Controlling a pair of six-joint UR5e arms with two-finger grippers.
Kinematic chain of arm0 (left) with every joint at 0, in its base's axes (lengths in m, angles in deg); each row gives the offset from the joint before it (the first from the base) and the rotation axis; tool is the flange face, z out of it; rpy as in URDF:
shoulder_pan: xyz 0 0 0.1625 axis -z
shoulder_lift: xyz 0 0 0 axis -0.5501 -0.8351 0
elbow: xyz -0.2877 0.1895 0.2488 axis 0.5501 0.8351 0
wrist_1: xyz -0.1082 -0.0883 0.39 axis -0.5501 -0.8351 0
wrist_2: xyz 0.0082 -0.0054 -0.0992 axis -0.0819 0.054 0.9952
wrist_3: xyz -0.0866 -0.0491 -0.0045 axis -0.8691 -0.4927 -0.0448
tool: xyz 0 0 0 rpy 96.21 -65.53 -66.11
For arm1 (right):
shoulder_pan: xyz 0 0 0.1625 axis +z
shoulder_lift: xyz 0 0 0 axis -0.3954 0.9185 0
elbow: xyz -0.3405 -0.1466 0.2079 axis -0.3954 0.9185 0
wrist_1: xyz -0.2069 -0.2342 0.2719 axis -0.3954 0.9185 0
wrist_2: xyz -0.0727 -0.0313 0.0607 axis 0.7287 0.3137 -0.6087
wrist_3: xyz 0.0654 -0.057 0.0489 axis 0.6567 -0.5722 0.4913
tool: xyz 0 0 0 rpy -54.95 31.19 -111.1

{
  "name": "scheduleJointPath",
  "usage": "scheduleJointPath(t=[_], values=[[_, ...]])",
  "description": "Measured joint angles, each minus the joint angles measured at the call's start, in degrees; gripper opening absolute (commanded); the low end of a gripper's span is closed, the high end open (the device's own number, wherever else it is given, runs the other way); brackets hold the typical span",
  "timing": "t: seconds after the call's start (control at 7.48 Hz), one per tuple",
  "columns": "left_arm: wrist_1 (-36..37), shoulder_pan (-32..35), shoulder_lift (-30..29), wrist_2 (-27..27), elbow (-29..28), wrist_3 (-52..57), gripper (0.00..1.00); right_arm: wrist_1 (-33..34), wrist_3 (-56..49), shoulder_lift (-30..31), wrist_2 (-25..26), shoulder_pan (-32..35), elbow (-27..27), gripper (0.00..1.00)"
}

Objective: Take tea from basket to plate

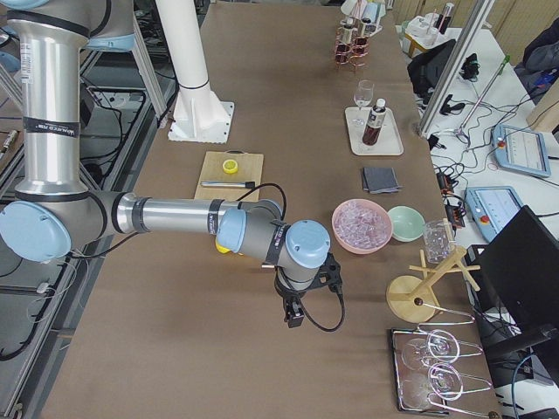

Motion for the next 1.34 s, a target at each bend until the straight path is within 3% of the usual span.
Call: scheduleJointPath(t=[0.4,0.53,0.8,0.94,1.34], values=[[10.27,4.06,5.23,-6.93,3.10,28.44,0.97,-0.15,0.02,-0.01,0.33,-0.06,0.28,1.00],[14.89,5.12,6.92,-9.99,3.75,40.39,0.97,-1.37,0.06,0.05,0.51,-0.06,0.75,1.00],[17.58,6.60,12.85,-13.74,4.83,57.19,0.98,-7.19,0.12,0.38,0.72,-0.06,3.33,1.00],[15.63,7.13,17.23,-14.37,5.27,62.31,0.98,-8.71,0.15,0.44,0.68,-0.06,4.32,1.00],[-1.72,7.17,31.01,-16.04,4.11,65.90,0.98,-9.65,0.09,0.40,0.59,-0.06,4.87,1.00]])
